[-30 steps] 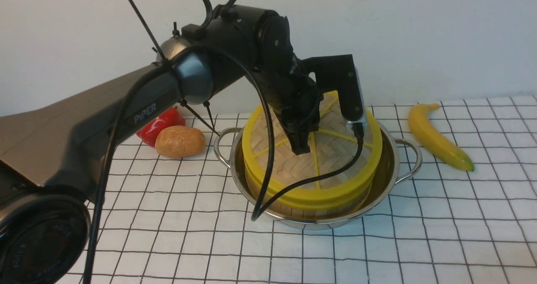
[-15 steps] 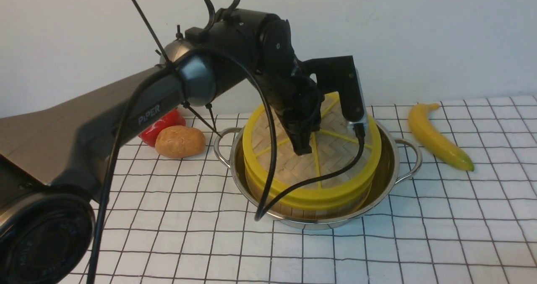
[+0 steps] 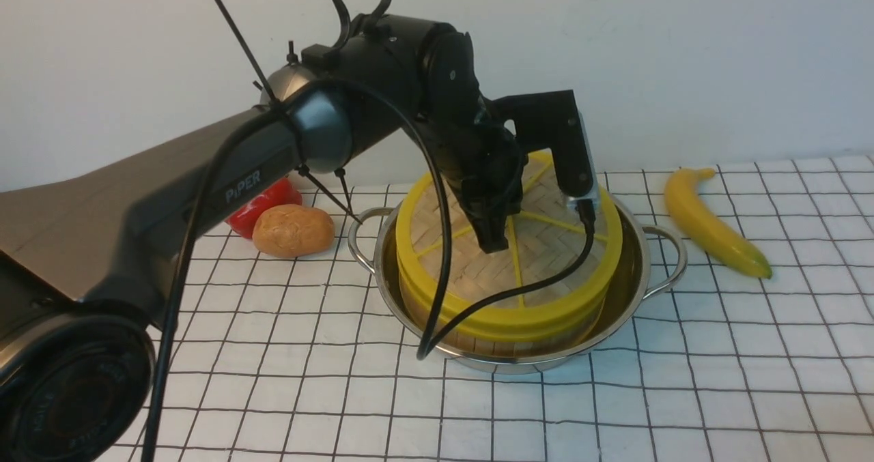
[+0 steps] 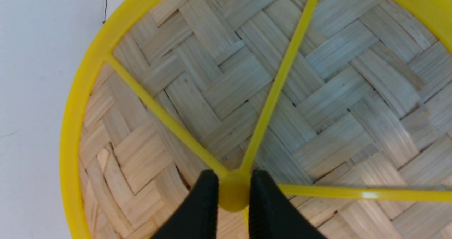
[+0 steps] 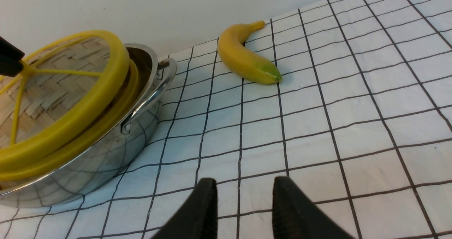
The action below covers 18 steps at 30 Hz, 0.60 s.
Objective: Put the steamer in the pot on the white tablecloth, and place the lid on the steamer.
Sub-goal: 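Place the yellow bamboo steamer lid onto the steamer in the pot with the left gripper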
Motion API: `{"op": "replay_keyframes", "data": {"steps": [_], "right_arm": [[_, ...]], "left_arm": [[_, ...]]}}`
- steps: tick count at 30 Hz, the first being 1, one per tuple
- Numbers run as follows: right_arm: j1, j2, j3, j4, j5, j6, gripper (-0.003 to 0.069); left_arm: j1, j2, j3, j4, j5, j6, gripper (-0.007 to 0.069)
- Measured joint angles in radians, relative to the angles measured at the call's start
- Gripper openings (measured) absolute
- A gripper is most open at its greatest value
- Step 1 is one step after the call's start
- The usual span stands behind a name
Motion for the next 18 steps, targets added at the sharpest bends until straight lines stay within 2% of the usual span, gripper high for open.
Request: {"op": "replay_keyframes", "data": {"steps": [6,7,10,18], "right_arm": [[0.000,0.000,0.000,0.000,0.000,0.000,0.0240],[0.000,0.000,0.000,0.000,0.000,0.000,0.0240],[0.000,0.000,0.000,0.000,0.000,0.001,0.0240],[0.000,0.000,0.000,0.000,0.000,0.001,0.0240]], "left_arm": [[0.002,0.001,0.000,0.000,0.000,-0.001,0.0088],[0.003,0.001,0.000,0.000,0.000,-0.007,0.0052],[0.009,0.001,-0.002,0.000,0.003,-0.021,0.0011],[0.010,0.001,-0.002,-0.007,0.007,-0.037,0.0008]]}}
